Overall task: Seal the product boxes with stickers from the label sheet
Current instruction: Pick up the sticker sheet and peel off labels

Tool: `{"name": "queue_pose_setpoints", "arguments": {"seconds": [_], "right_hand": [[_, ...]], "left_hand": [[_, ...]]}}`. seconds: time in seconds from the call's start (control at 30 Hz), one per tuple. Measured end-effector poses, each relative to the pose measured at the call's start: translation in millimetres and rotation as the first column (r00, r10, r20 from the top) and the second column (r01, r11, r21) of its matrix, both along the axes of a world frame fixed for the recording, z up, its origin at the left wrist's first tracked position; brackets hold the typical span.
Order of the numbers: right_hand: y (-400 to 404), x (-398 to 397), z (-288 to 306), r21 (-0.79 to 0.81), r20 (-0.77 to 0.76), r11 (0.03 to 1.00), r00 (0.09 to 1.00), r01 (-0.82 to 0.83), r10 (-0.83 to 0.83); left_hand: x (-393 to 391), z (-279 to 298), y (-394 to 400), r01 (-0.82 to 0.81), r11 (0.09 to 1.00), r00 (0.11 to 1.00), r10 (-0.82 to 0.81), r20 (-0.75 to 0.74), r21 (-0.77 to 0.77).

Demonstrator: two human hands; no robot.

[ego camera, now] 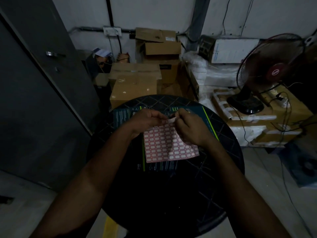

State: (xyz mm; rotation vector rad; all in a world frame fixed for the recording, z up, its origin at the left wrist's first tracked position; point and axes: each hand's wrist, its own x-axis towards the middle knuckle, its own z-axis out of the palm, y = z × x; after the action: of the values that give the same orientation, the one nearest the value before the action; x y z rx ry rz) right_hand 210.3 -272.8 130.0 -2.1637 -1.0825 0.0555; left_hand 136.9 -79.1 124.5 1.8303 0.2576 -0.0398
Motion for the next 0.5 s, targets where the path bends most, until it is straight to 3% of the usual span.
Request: {"name": "queue_pose_setpoints", "arguments": {"seconds": [0.2, 0.33, 0.5], "right_hand": [[-9.1, 6.6, 3.4, 0.043, -0.115, 0.999, 0.993, -0.022, 0.027], [-13.9, 5.6, 7.9, 0.051, -0.105, 0.995, 0.99, -0.085, 0.09], [-21.6, 6.2, 7.6, -0.031, -0.116, 0.985, 0.98, -0.168, 0.164]], "left_hand": [[-3.2, 1.7, -1.0, 0.006, 1.0, 1.0, -0.007, -0.012, -0.015], [-2.6, 0.8, -0.3, 0.013, 1.0, 1.0, -0.013, -0.009, -0.007], [-0.6, -2.4, 1.0, 0.033, 0.999, 0.999, -0.033, -0.013, 0.023]]}}
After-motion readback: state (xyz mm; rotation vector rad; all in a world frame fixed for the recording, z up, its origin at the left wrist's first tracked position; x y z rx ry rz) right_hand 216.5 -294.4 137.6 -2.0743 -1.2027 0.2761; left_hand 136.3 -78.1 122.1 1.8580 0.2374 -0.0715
